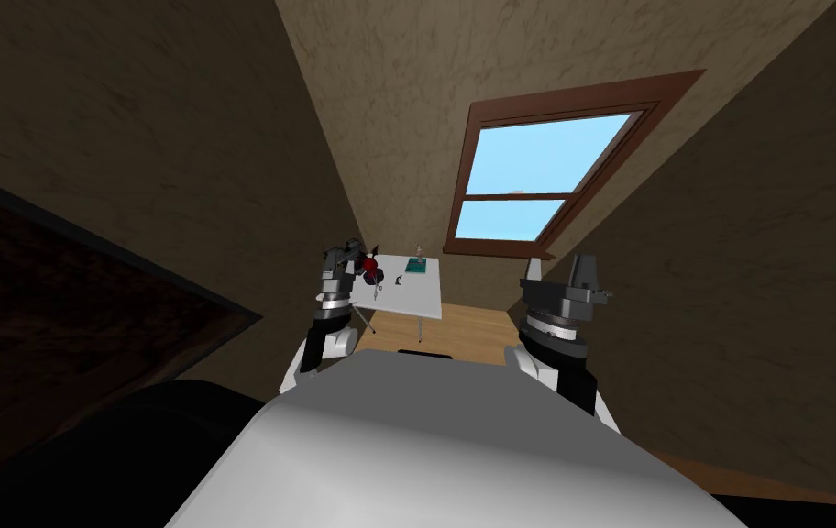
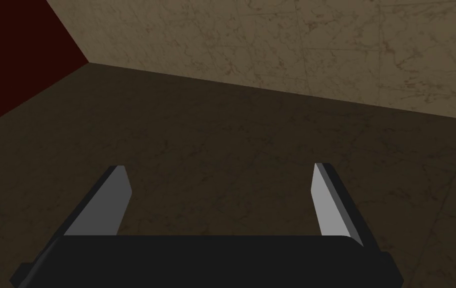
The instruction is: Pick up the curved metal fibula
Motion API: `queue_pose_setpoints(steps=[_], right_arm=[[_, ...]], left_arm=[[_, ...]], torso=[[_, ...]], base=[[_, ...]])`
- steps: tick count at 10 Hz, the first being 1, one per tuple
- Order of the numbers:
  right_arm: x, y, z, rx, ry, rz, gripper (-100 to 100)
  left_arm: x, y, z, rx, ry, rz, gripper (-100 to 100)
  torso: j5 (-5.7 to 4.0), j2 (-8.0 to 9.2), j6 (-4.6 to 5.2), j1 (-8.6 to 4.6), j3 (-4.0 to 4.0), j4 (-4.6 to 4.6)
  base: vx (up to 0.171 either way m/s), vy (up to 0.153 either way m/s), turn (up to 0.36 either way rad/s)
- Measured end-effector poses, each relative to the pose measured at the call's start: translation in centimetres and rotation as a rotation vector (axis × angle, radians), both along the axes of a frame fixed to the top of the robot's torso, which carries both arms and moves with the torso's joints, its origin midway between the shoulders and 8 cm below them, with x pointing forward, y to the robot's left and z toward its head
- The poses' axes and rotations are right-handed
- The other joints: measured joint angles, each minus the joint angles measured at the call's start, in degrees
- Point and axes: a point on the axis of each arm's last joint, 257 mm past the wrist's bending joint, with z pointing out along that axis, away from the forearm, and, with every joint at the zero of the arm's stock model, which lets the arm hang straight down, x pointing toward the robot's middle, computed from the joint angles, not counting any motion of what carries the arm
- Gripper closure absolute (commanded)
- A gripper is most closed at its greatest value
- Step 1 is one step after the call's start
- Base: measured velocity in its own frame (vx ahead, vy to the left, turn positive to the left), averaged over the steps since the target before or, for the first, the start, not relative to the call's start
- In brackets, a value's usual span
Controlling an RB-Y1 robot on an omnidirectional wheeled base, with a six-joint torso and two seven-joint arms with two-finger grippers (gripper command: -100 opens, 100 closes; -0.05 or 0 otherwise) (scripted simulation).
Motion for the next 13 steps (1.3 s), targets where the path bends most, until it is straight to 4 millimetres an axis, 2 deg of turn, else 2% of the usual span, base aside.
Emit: queue_pose_setpoints(steps=[2,4,13], right_arm=[[0.0,0.0,0.0,0.000,0.000,0.000,0],[0.0,0.0,0.0,0.000,0.000,0.000,0],[0.0,0.0,0.0,0.000,0.000,0.000,0]], left_arm=[[0.9,1.7,-0.9,-0.017,0.050,0.015,-100],[1.7,3.1,-1.6,-0.037,0.084,0.029,-100],[3.4,10.5,-6.9,-0.181,0.279,0.127,-100]], torso=[[-0.07,-0.07,0.00,-0.29,-0.04,-0.02],[0.02,-0.13,0.00,0.14,-0.08,-0.03],[0.06,-0.20,0.00,0.29,-0.12,-0.05]], base=[[-0.008,-0.252,-0.007],[0.002,-0.197,-0.028],[0.009,-0.159,-0.009]])
